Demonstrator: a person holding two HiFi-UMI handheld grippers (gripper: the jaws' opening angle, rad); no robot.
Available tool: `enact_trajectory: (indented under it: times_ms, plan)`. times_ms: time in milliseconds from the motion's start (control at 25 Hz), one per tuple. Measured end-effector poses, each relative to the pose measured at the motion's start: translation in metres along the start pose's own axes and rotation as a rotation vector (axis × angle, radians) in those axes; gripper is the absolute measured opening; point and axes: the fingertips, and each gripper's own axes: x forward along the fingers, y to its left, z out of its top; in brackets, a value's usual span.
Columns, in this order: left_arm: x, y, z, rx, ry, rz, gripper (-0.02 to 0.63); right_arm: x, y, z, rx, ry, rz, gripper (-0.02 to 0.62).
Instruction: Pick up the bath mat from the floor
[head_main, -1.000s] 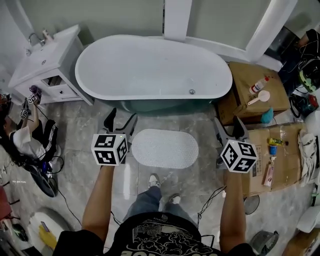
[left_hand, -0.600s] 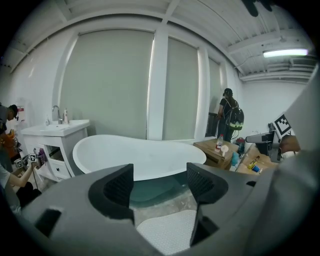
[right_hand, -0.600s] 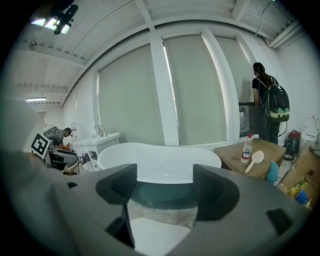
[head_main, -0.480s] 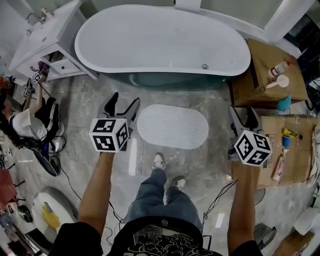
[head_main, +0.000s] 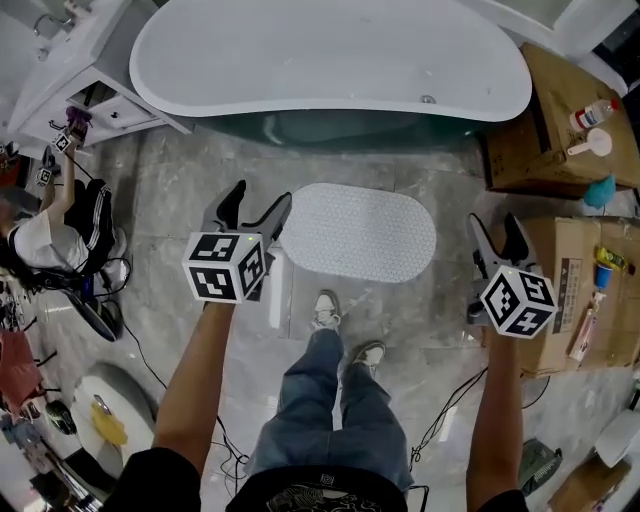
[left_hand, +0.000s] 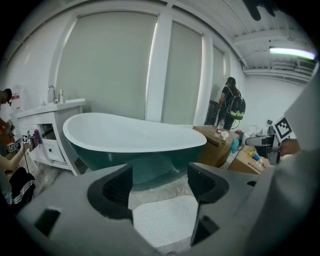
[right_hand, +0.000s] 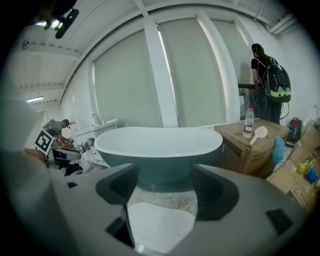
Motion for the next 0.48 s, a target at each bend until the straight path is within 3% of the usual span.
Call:
enact_trajectory:
  times_ms: [480]
  plan:
    - [0.062,0.022,-0.146,-0.015,0.078,0.016,0.359,0.057,-0.034,-0.141,0.017,0.091,0.03,0.348]
